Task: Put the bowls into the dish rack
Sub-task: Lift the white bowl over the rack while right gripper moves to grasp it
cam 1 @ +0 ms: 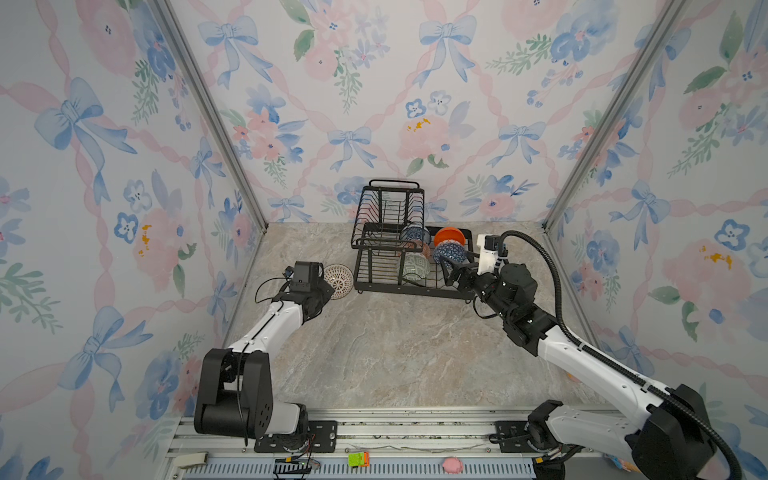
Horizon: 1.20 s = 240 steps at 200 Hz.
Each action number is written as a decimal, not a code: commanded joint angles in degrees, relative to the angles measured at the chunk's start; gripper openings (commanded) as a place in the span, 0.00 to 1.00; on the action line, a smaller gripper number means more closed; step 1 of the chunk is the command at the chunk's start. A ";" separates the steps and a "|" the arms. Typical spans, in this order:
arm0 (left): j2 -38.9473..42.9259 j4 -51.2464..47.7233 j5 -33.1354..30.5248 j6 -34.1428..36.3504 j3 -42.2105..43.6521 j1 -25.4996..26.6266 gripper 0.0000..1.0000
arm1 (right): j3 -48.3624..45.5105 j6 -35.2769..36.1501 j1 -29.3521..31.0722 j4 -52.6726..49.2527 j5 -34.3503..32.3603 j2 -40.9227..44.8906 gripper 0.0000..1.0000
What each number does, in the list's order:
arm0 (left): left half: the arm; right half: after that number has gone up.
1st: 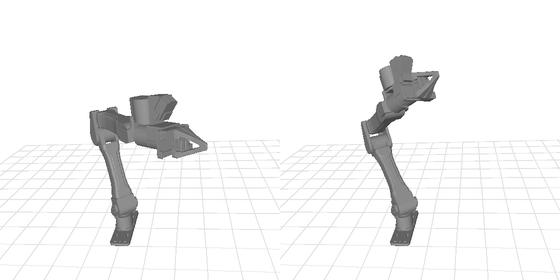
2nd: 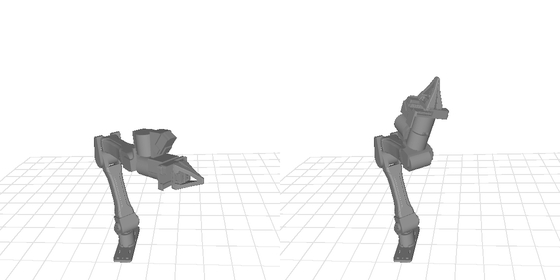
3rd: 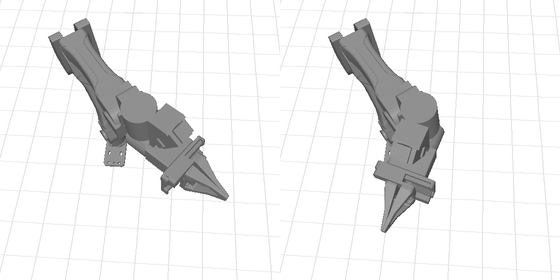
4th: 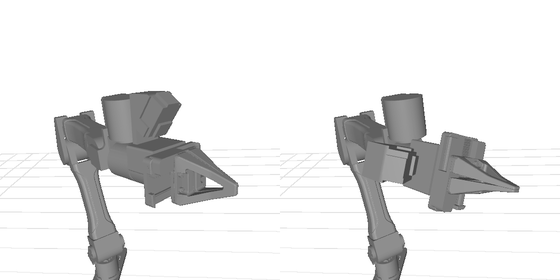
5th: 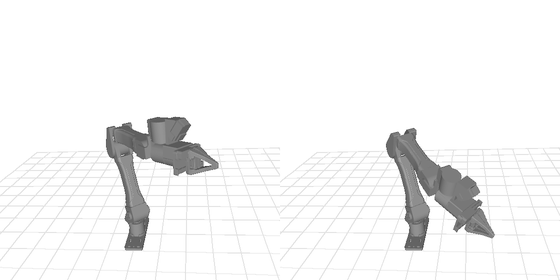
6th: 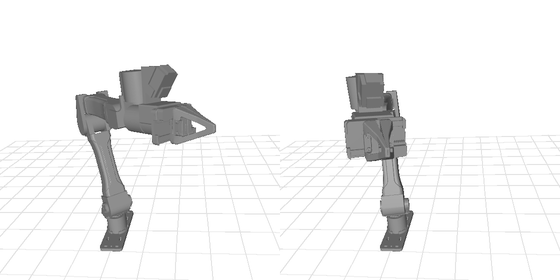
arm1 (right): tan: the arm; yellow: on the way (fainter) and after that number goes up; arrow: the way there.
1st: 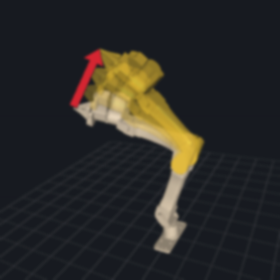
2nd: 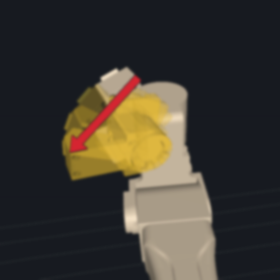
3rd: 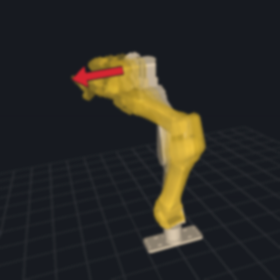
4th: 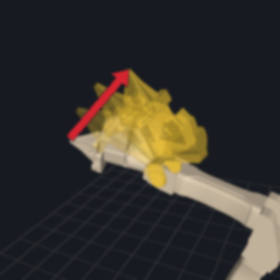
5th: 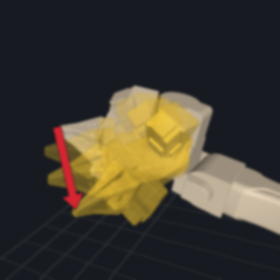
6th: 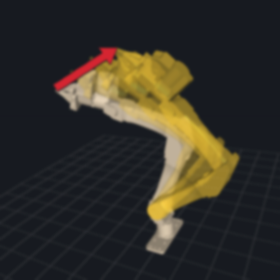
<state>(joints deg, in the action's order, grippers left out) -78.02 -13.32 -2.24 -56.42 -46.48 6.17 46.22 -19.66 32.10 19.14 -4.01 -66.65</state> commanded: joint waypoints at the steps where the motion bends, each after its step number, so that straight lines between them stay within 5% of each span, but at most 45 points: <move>1: 7.09 4.76 -5.03 -2.45 2.98 1.83 0.00 | 3.07 0.14 0.60 -4.39 -3.50 0.12 0.97; 48: 20.06 6.58 -12.42 -1.92 7.29 4.53 0.00 | 10.02 -4.06 -0.44 -14.11 1.01 -1.14 0.97; 92: 25.07 21.83 -18.10 3.96 9.04 8.17 0.00 | 21.90 -10.94 -0.89 -20.74 4.35 -5.24 0.97; 150: 13.21 40.57 -26.32 15.79 -2.46 16.79 0.00 | 34.43 -30.80 0.31 -19.91 7.25 -11.50 0.97; 240: -6.35 57.84 -32.74 31.04 -17.11 24.86 0.00 | 37.64 -58.75 1.74 -2.48 9.61 -16.92 0.99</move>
<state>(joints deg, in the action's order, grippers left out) -82.30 34.98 -32.32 -29.95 -61.39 29.93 81.06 -68.07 33.17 8.21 3.97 -82.02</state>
